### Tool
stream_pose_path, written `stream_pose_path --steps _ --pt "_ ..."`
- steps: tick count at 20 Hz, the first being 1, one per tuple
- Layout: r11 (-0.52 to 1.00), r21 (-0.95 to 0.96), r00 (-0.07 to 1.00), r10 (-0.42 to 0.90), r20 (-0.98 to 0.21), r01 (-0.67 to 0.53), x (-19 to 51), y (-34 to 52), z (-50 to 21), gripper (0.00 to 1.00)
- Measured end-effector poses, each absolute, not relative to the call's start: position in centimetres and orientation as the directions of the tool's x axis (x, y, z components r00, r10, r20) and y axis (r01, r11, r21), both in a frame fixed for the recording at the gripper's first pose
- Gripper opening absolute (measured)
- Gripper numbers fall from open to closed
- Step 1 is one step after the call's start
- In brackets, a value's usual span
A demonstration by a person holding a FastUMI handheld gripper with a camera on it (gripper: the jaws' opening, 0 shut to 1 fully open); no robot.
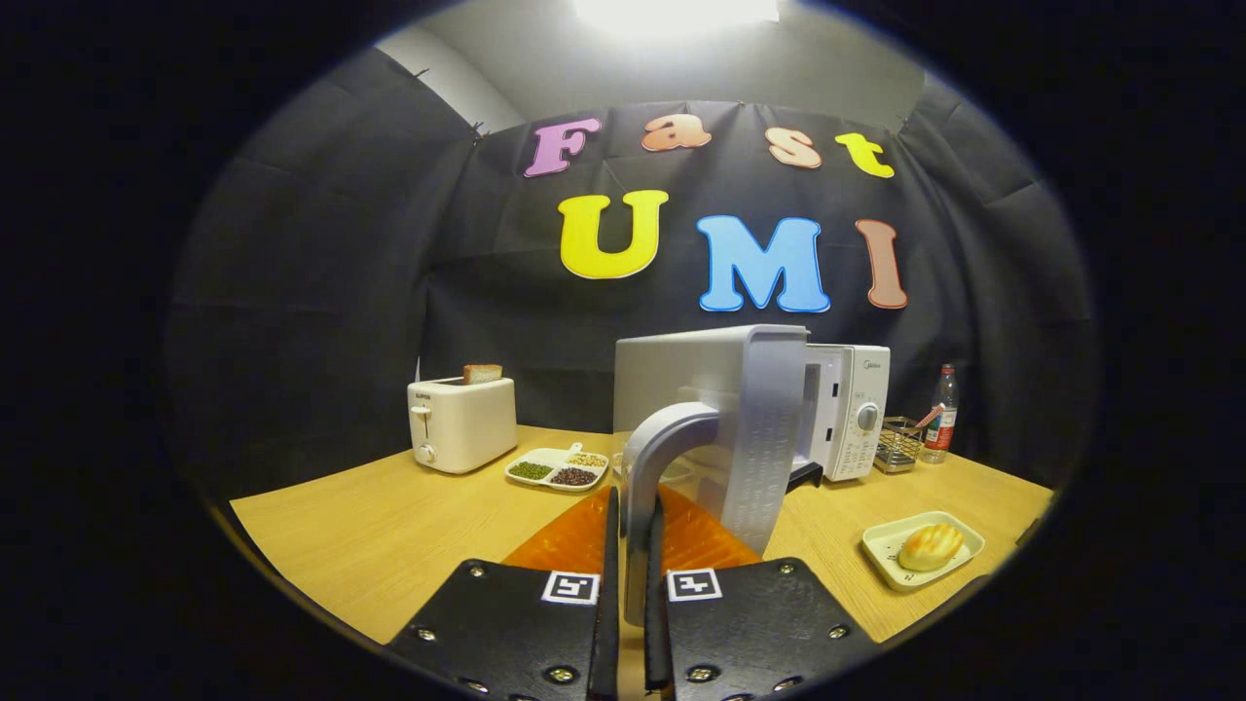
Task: Open the microwave, put the food inside, and close the microwave door.
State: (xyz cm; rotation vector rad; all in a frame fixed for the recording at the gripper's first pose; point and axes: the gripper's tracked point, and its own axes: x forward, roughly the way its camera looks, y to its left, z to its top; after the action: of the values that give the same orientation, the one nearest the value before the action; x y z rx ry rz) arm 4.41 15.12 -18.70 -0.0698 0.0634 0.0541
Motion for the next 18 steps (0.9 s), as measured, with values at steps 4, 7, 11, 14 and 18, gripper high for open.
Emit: stream_pose_path --steps 4,7,11,14,18 --pt "0.998 -0.055 0.996 0.007 -0.090 -0.012 4.2 18.0 -18.9 0.11" --pt "0.999 -0.039 0.995 -0.005 -0.098 0.002 4.1 18.5 -18.9 0.11" --pt "0.999 -0.020 0.994 0.044 -0.098 -0.046 2.4 19.2 -18.9 0.11" --pt "0.989 -0.026 0.983 0.145 -0.112 -0.148 0.7 20.2 -19.1 0.11" --pt "0.961 0.025 0.950 0.274 -0.148 -0.274 -1.1 20.0 -18.8 0.11"
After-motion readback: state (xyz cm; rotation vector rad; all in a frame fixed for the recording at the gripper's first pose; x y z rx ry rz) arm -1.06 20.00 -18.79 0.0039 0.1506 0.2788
